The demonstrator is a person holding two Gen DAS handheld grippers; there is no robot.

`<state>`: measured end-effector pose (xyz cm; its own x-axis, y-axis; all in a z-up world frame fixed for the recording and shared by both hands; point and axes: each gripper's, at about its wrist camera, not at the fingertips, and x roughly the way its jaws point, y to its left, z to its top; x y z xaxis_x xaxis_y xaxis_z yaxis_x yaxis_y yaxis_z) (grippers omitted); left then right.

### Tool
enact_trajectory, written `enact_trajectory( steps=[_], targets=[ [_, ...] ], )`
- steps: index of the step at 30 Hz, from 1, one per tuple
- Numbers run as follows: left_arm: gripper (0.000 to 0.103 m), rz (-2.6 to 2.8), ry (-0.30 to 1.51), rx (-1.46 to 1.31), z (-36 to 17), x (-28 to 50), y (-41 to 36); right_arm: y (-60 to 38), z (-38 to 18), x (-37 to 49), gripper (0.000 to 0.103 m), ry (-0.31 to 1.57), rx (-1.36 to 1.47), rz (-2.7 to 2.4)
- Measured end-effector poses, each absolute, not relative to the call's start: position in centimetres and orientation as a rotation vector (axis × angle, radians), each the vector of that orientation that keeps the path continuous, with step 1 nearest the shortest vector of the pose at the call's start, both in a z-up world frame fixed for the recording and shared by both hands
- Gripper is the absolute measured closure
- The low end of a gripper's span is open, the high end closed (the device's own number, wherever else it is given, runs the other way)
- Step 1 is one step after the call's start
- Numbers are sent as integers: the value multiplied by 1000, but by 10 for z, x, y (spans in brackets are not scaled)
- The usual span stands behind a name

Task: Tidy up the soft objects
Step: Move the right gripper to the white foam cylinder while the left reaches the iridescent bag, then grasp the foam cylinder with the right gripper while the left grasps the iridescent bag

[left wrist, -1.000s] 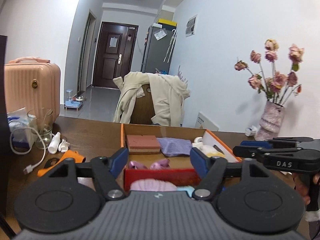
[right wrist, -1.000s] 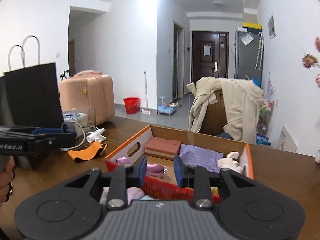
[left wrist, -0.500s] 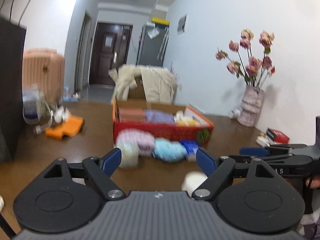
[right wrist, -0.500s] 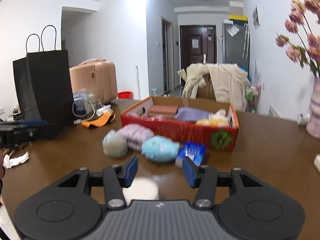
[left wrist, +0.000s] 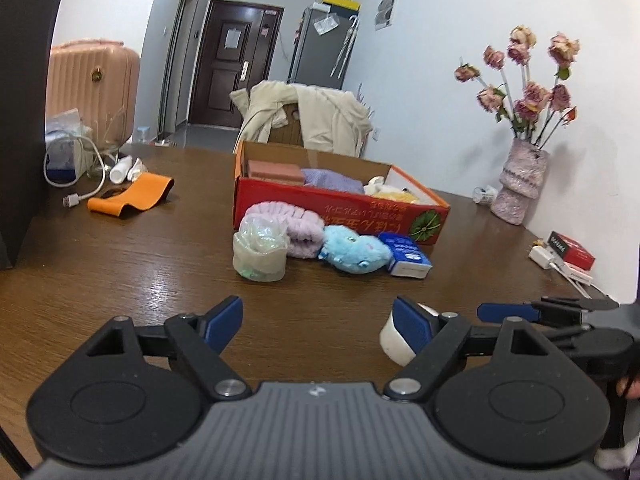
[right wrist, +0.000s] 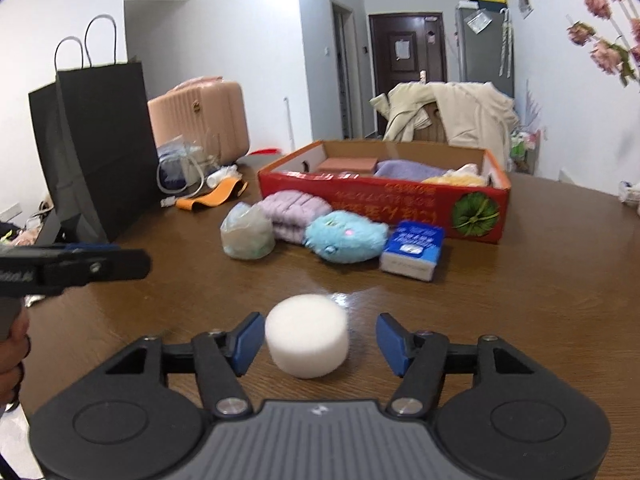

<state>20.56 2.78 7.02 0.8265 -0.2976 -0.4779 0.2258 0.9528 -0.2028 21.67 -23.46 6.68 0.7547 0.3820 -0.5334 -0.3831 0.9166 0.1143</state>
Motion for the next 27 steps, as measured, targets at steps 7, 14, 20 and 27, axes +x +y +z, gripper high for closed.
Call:
enact_trajectory(
  steps=[7, 14, 20, 27],
  targets=[
    [19, -206, 590, -127, 53, 257, 29, -217, 49, 248, 38, 641, -38, 416],
    [19, -191, 629, -148, 43, 324, 31, -222, 50, 283, 48, 656, 17, 407],
    [54, -215, 650, -156, 33, 357, 27, -223, 49, 307, 48, 663, 31, 385],
    [63, -227, 665, -191, 28, 358, 32, -218, 47, 312, 48, 671, 16, 387]
  ],
)
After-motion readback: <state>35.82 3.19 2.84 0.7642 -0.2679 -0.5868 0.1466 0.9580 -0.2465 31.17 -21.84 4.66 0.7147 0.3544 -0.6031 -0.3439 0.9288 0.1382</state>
